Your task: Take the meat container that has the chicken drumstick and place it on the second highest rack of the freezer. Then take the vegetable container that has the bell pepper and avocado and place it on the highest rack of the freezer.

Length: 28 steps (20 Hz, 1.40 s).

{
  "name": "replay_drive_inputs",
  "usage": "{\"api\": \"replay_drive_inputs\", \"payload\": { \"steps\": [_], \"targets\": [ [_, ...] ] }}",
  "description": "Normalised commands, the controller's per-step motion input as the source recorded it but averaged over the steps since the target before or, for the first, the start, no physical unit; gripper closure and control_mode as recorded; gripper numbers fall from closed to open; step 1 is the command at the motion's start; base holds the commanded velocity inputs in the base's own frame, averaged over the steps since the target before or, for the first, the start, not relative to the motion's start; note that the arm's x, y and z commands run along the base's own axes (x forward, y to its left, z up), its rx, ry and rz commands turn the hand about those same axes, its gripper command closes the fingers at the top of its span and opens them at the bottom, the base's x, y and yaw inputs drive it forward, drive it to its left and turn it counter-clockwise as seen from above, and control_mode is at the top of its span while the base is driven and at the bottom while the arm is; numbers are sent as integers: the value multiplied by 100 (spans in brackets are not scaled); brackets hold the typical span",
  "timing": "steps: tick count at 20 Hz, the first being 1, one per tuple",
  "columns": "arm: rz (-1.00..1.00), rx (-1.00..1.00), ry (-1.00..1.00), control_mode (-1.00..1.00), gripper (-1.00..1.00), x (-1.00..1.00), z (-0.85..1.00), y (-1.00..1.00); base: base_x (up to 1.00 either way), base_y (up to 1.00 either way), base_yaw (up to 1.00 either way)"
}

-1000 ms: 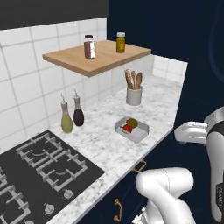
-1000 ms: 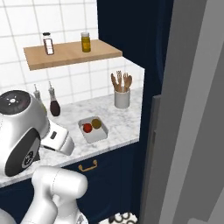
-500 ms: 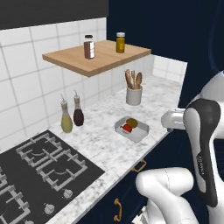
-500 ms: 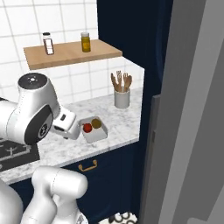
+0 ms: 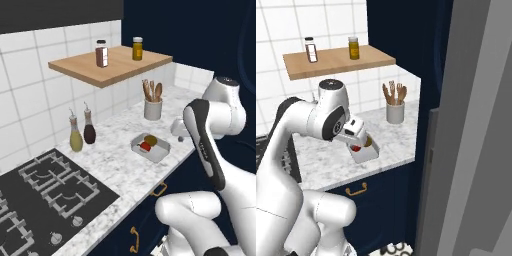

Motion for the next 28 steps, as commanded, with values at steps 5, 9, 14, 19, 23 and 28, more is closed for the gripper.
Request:
{"api": "replay_drive_inputs", "payload": {
  "steps": [5,9,14,19,23,28],
  "targets": [
    [0,-1,2,-100,-100,100,-90,-3,0,0,0],
    [0,-1,0,-100,-100,93,-79,0,0,0,0],
    [-5,-3,0,-100,-100,49,-30,0,0,0,0],
    [-19,-2,15,-100,-100,12,11,0,0,0,0],
    [-15,1,4,-100,-100,42,-59,-6,0,0,0],
    [-17,0,0,-100,-100,61,-51,-1,0,0,0]
  ]
}}
